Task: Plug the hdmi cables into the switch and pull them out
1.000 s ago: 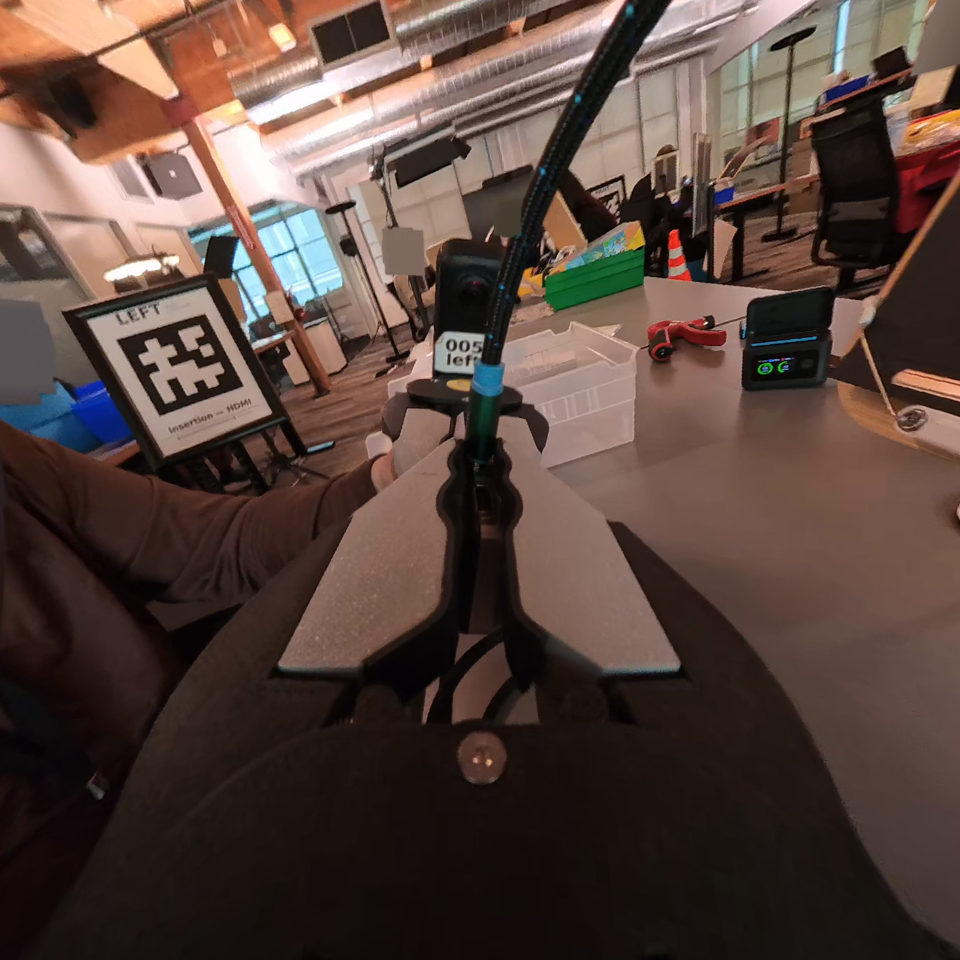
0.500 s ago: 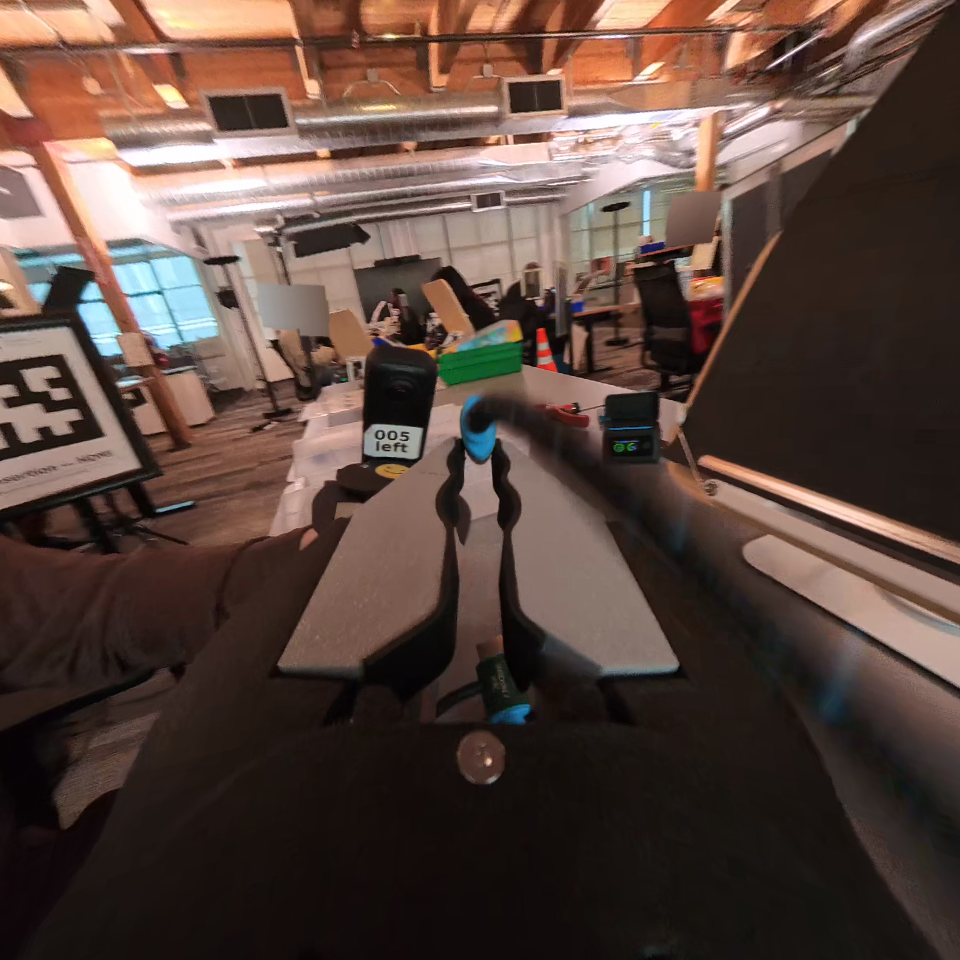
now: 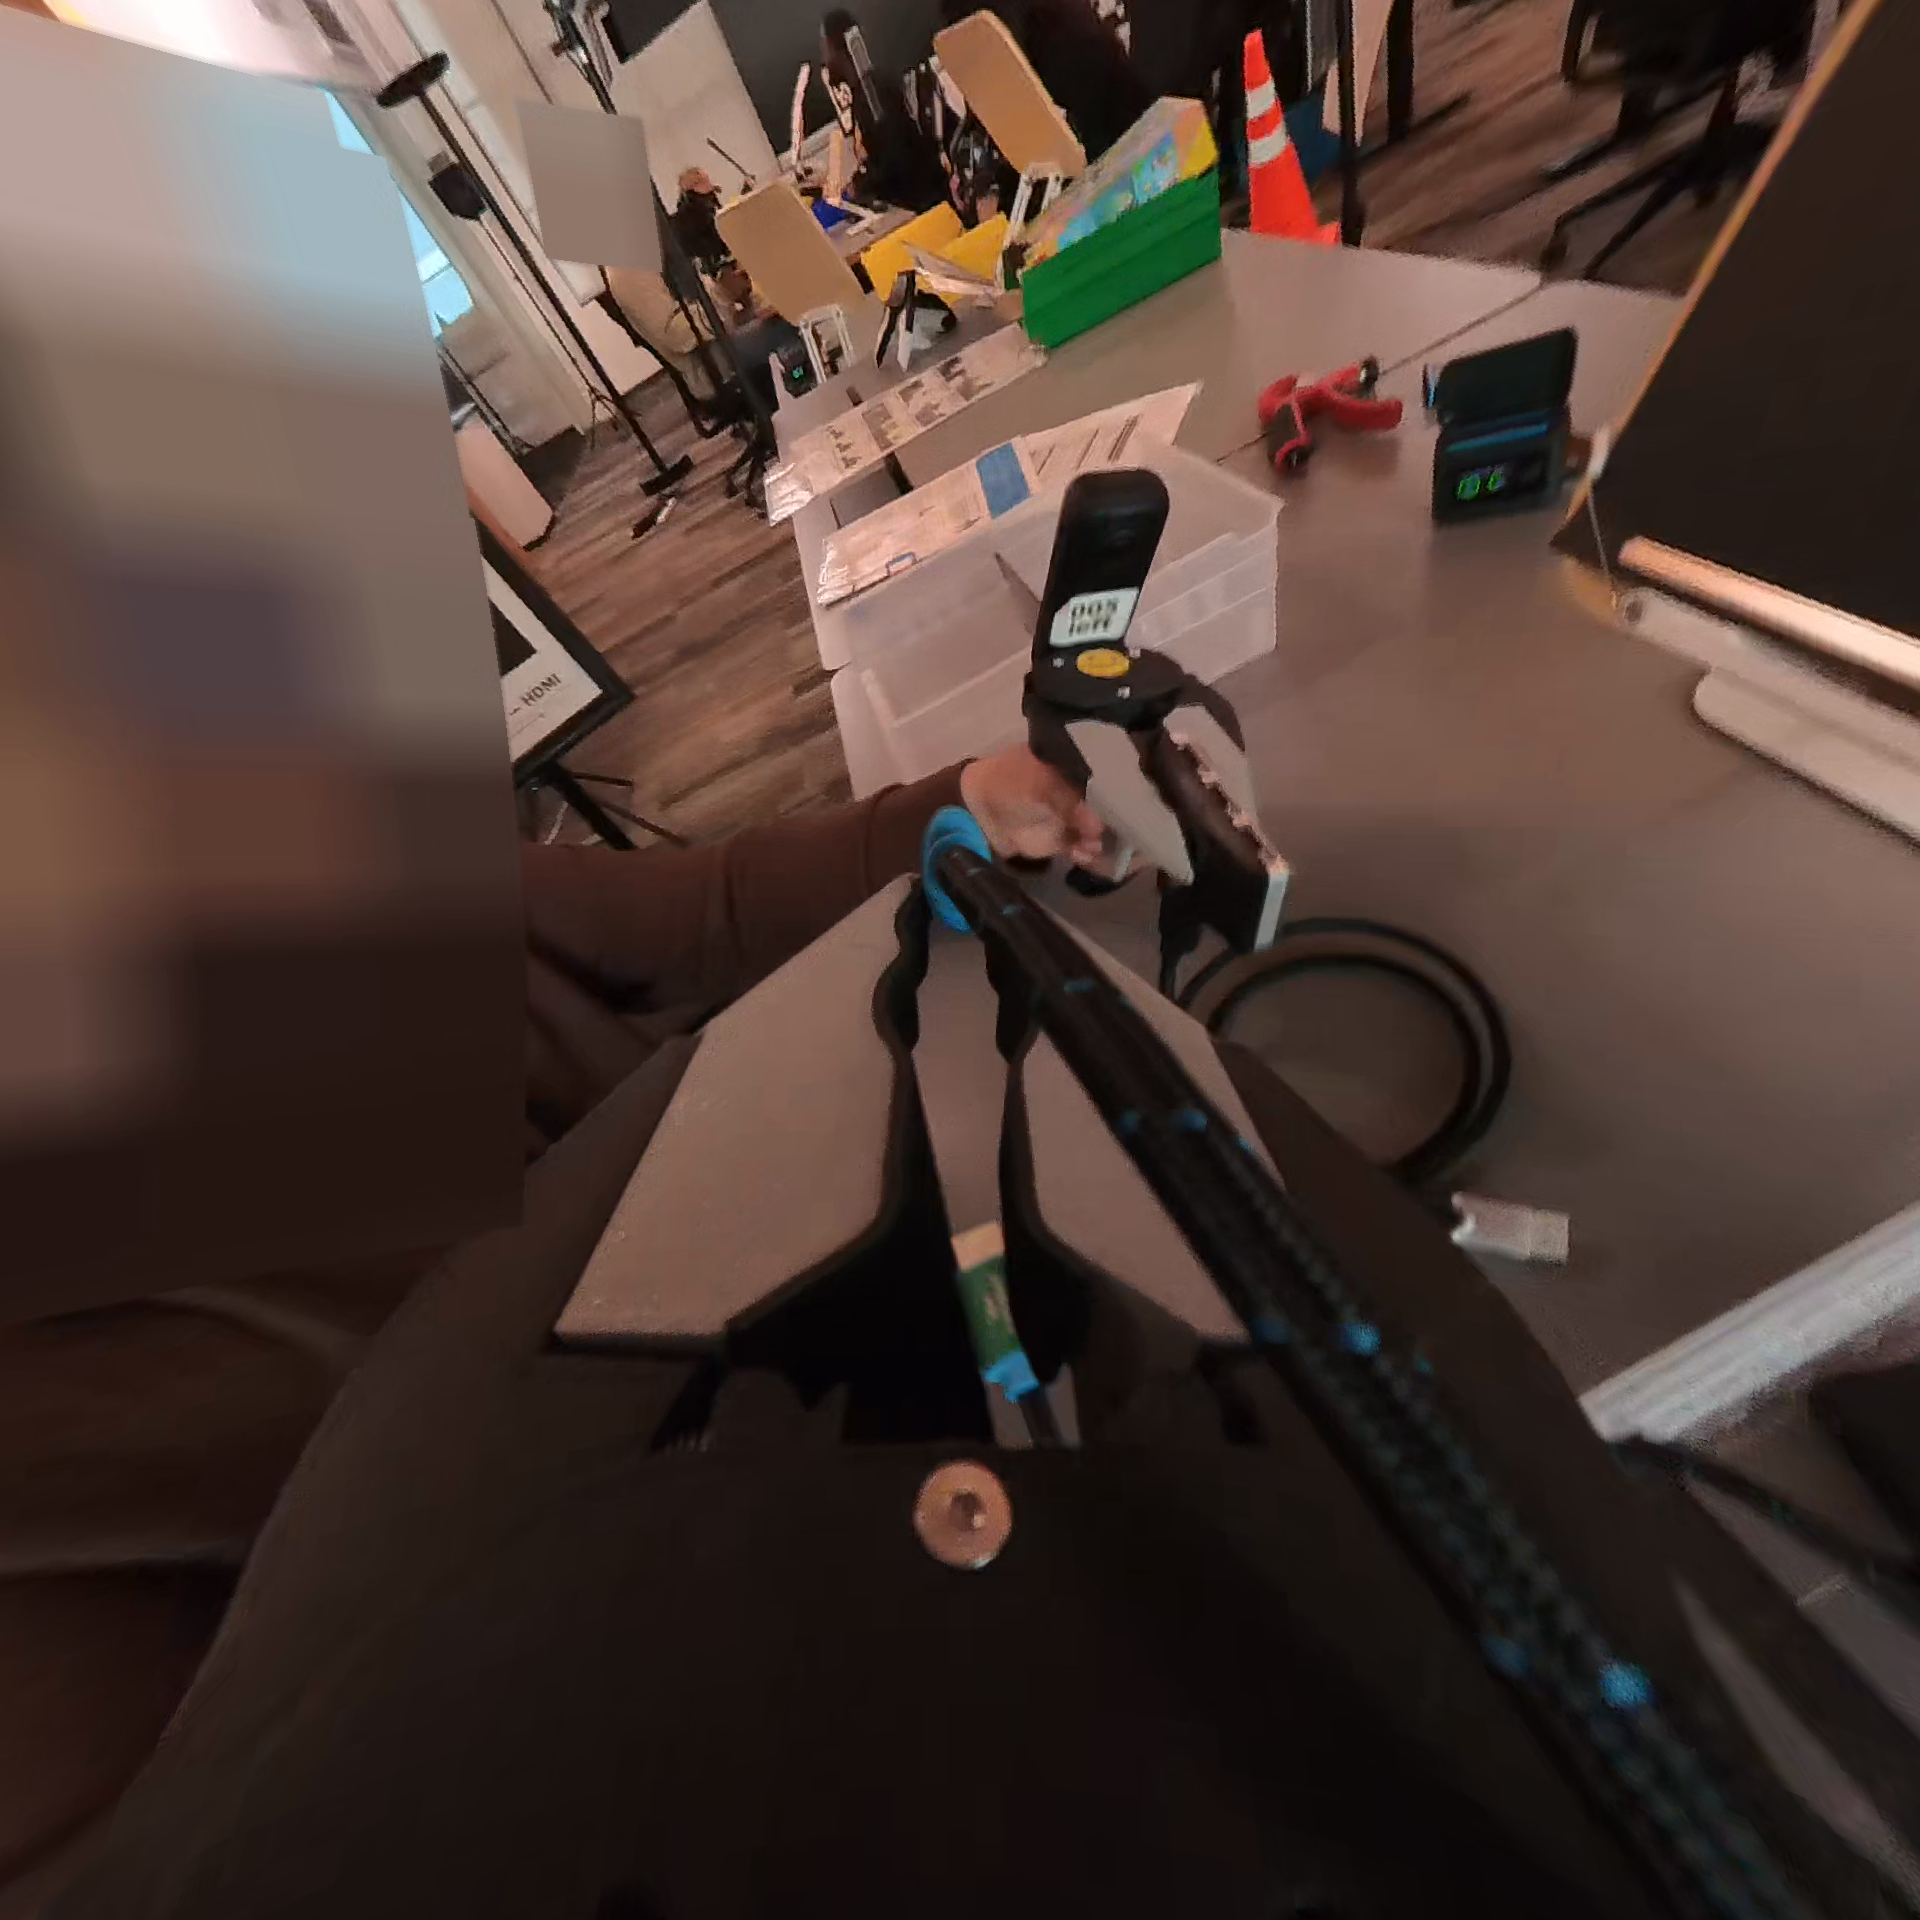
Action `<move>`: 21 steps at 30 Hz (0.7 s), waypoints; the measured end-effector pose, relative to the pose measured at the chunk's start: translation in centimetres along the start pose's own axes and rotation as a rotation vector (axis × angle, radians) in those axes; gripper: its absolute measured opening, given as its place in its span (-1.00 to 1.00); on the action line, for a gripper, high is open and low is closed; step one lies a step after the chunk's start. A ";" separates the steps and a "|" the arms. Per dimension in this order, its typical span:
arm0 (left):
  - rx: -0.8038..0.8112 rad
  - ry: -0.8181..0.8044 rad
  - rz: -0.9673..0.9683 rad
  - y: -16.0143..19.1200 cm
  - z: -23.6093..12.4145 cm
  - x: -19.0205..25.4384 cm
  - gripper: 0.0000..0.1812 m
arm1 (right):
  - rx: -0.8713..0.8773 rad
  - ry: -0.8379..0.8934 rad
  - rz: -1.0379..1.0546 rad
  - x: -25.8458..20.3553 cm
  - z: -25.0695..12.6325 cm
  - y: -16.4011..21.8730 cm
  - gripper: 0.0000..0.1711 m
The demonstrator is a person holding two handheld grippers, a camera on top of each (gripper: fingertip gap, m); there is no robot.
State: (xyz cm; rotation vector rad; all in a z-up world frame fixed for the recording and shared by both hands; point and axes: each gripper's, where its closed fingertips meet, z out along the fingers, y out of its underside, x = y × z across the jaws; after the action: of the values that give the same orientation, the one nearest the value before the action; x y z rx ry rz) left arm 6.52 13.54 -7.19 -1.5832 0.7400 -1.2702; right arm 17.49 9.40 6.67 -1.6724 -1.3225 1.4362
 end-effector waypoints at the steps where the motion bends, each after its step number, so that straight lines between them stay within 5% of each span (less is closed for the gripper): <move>1: 0.002 -0.002 0.000 0.0 0.0 0.0 -0.78 | -0.019 0.002 0.037 0.3 -0.7 0.5 -0.89; 8: 0.003 -0.011 -0.008 0.1 -0.1 -0.4 -0.78 | -0.145 0.076 0.253 6.1 -4.7 7.1 -0.92; 16: -0.001 -0.005 -0.025 0.2 -0.2 -0.5 -0.78 | -0.672 0.590 0.609 15.7 -11.6 22.0 -0.93; 21: -0.008 0.007 -0.017 0.3 0.0 -0.3 -0.77 | -0.778 0.487 0.671 13.6 -9.8 23.1 -0.66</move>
State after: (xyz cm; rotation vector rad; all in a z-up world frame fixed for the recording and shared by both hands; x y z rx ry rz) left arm 6.44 13.67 -7.61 -1.5951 0.7383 -1.2877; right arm 33.18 15.45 -16.36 -2.9527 -1.1349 0.6988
